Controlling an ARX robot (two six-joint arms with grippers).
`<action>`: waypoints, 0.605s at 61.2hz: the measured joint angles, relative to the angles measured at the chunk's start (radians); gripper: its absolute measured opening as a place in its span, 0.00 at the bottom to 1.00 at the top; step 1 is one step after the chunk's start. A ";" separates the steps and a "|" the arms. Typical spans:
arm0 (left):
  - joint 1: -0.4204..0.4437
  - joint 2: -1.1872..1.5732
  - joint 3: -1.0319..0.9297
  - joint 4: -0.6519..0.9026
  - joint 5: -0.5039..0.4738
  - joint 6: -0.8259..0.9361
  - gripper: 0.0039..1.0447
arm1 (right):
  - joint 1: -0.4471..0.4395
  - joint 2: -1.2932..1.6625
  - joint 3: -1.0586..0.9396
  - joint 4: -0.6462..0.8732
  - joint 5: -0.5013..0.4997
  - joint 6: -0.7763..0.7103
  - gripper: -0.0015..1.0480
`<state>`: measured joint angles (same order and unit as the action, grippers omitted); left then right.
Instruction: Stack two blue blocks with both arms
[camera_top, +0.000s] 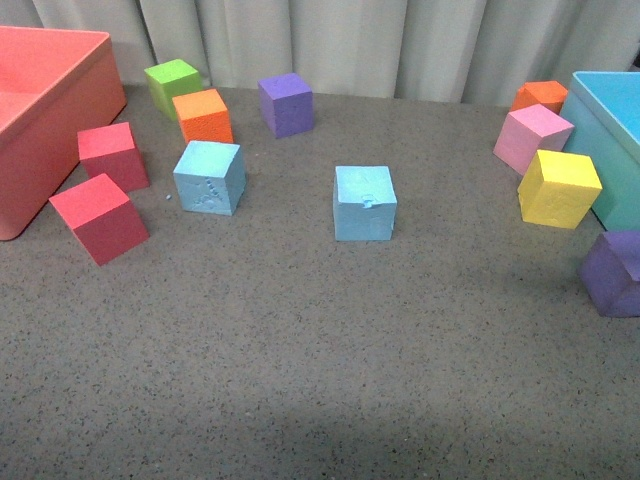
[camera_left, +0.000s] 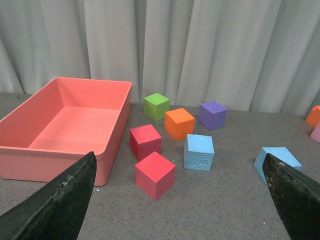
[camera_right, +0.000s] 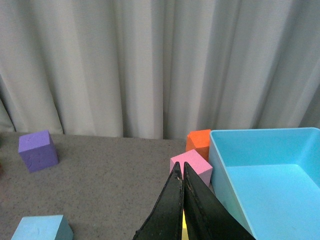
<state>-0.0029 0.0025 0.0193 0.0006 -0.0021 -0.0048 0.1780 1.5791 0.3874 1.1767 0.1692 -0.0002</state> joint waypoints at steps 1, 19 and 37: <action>0.000 0.000 0.000 0.000 0.000 0.000 0.94 | -0.005 -0.016 -0.015 0.000 -0.005 0.000 0.01; 0.000 0.000 0.000 0.000 0.000 0.000 0.94 | -0.074 -0.261 -0.204 -0.060 -0.065 0.000 0.01; 0.000 0.000 0.000 0.000 0.000 0.000 0.94 | -0.164 -0.516 -0.312 -0.209 -0.161 0.000 0.01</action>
<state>-0.0029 0.0025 0.0193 0.0006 -0.0021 -0.0048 0.0139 1.0634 0.0757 0.9676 0.0082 0.0002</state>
